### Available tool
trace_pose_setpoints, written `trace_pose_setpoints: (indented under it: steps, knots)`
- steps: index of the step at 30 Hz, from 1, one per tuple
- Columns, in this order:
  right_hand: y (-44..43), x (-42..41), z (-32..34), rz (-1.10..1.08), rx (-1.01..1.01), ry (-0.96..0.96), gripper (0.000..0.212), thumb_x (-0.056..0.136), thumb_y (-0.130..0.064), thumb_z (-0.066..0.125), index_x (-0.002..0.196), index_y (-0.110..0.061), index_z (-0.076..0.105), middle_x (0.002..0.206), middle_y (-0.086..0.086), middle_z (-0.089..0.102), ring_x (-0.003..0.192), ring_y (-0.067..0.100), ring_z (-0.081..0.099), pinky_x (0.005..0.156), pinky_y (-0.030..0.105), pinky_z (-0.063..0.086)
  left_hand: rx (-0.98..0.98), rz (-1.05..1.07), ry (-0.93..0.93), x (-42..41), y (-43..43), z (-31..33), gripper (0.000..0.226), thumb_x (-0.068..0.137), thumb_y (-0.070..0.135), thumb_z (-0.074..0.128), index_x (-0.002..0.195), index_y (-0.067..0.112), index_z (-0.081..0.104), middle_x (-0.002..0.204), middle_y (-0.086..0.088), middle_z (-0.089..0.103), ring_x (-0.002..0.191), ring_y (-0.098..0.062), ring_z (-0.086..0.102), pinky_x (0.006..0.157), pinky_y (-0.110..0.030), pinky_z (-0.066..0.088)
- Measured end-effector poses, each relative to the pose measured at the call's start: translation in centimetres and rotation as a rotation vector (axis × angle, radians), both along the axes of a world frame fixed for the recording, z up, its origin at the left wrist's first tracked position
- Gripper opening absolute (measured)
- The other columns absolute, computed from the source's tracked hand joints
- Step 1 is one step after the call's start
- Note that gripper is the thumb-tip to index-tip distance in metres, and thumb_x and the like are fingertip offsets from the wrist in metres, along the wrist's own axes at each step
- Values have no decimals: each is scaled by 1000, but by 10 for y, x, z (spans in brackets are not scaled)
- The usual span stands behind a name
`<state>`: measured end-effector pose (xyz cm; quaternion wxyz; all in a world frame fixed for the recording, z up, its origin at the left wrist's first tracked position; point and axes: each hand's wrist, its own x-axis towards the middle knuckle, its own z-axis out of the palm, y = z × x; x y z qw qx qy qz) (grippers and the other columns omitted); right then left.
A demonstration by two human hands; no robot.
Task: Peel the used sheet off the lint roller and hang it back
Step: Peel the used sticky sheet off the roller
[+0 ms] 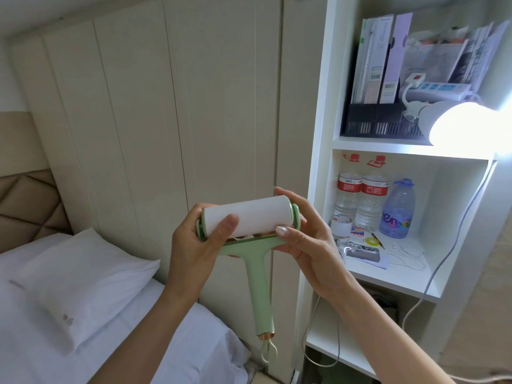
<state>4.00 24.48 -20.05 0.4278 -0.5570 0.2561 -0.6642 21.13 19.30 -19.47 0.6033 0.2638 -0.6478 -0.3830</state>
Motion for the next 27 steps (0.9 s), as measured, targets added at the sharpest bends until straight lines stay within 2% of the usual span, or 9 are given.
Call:
trace_pose_setpoints:
  steps: [3, 5, 9, 12, 15, 17, 20, 24, 27]
  knots:
    - [2, 0, -1, -3, 4, -2, 58, 68, -16, 73, 123, -25, 59, 99, -2, 68, 97, 20, 63, 77, 36, 57, 73, -27, 22, -1, 2, 0, 51, 66, 58, 67, 89, 12, 62, 86, -14, 66, 65, -10, 71, 44, -25, 54]
    - [3, 1, -1, -8, 7, 1, 53, 70, -16, 69, 122, -24, 60, 97, -2, 68, 94, 20, 63, 76, 36, 57, 114, -69, 26, 0, 6, 3, 55, 69, 60, 66, 97, 12, 62, 96, -20, 66, 67, -12, 72, 43, -27, 55]
    - [2, 5, 1, -153, 85, -12, 54, 67, -37, 74, 111, -8, 62, 91, 7, 66, 85, 25, 63, 71, 39, 58, 60, -167, -39, 2, 13, 4, 60, 66, 42, 77, 119, 30, 49, 106, 5, 52, 82, 0, 67, 50, -25, 57]
    - [1, 6, -1, -111, 81, -26, 68, 63, -42, 82, 117, -8, 59, 94, 5, 67, 87, 22, 64, 73, 37, 58, -2, -113, -61, 4, 10, 0, 46, 60, 41, 76, 101, 30, 60, 97, 16, 59, 89, -15, 66, 51, -31, 58]
    - [3, 7, -2, -41, 57, -13, 57, 74, -12, 73, 127, -21, 54, 98, 0, 68, 89, 22, 65, 81, 41, 58, 9, -78, -14, 6, 5, -2, 38, 58, 47, 70, 91, 29, 62, 87, 18, 65, 82, -11, 67, 52, -22, 55]
    - [2, 7, -2, -40, 52, 2, 53, 76, -6, 66, 125, -24, 56, 97, -1, 68, 87, 22, 65, 82, 40, 57, 1, -70, -16, 7, 5, -2, 38, 57, 49, 69, 90, 30, 61, 86, 21, 65, 82, -6, 65, 55, -17, 53]
    - [3, 7, -1, -41, 46, 2, 53, 76, -6, 64, 124, -24, 57, 97, -1, 69, 88, 22, 64, 82, 40, 57, -14, -56, -20, 8, 4, -3, 40, 57, 50, 68, 91, 30, 61, 90, 13, 64, 83, -4, 64, 56, -15, 52]
    - [3, 7, -2, -19, 38, 0, 51, 78, -7, 62, 126, -20, 55, 100, 0, 68, 85, 22, 66, 76, 36, 58, 7, -64, 2, 7, 2, -3, 40, 59, 52, 65, 88, 24, 61, 89, 0, 63, 82, -23, 65, 54, -16, 52]
    - [3, 7, -3, -11, 26, 1, 51, 75, -19, 64, 126, -17, 55, 103, 2, 65, 84, 22, 66, 74, 37, 57, 27, -47, 7, 6, 2, -2, 42, 58, 56, 60, 83, 22, 61, 82, -3, 62, 75, -22, 64, 49, -15, 51]
